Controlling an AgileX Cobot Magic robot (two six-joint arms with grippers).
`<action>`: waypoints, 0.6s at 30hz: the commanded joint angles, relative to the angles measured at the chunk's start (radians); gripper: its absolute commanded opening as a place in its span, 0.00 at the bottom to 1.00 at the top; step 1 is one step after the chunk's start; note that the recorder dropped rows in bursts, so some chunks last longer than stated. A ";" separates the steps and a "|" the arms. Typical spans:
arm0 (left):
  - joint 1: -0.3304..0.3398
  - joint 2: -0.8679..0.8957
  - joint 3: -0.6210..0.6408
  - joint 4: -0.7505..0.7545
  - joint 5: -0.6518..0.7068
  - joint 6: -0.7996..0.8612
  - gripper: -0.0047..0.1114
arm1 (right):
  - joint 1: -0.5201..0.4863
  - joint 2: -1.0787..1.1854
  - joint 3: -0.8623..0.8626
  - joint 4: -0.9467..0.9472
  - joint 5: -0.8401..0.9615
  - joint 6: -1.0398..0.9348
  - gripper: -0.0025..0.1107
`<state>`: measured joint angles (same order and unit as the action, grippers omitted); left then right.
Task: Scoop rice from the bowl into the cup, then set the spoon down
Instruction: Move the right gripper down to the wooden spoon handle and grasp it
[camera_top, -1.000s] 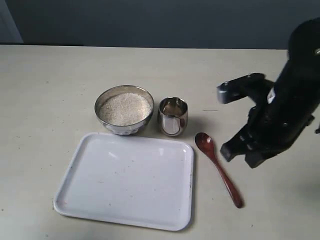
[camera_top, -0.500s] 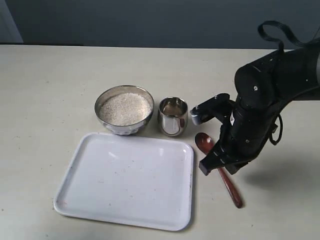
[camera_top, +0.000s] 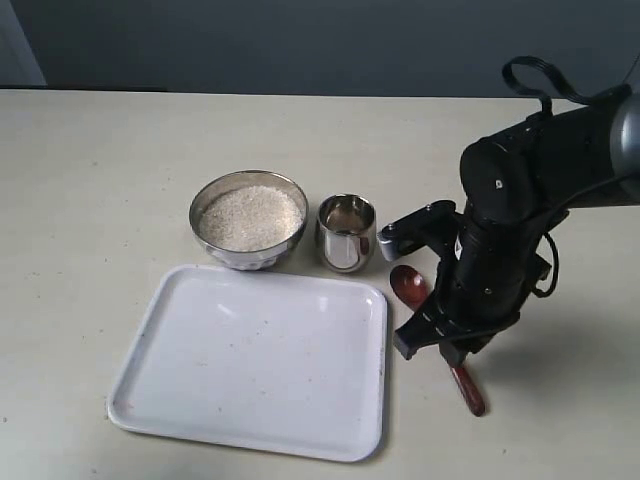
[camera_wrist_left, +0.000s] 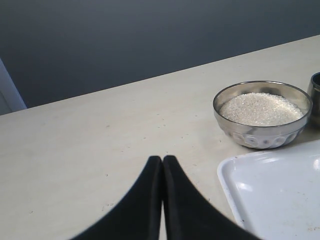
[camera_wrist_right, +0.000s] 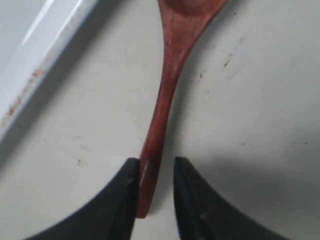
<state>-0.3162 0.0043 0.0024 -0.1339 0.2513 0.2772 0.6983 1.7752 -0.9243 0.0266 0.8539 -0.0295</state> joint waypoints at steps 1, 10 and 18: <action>-0.005 -0.004 -0.002 -0.007 -0.013 -0.005 0.04 | 0.001 0.003 -0.006 -0.001 0.011 0.004 0.50; -0.005 -0.004 -0.002 -0.007 -0.013 -0.005 0.04 | 0.001 0.012 0.023 0.001 -0.017 0.008 0.51; -0.005 -0.004 -0.002 -0.007 -0.013 -0.005 0.04 | 0.001 0.053 0.071 0.001 -0.060 0.029 0.51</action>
<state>-0.3162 0.0043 0.0024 -0.1339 0.2513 0.2772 0.6983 1.8269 -0.8574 0.0284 0.8215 0.0000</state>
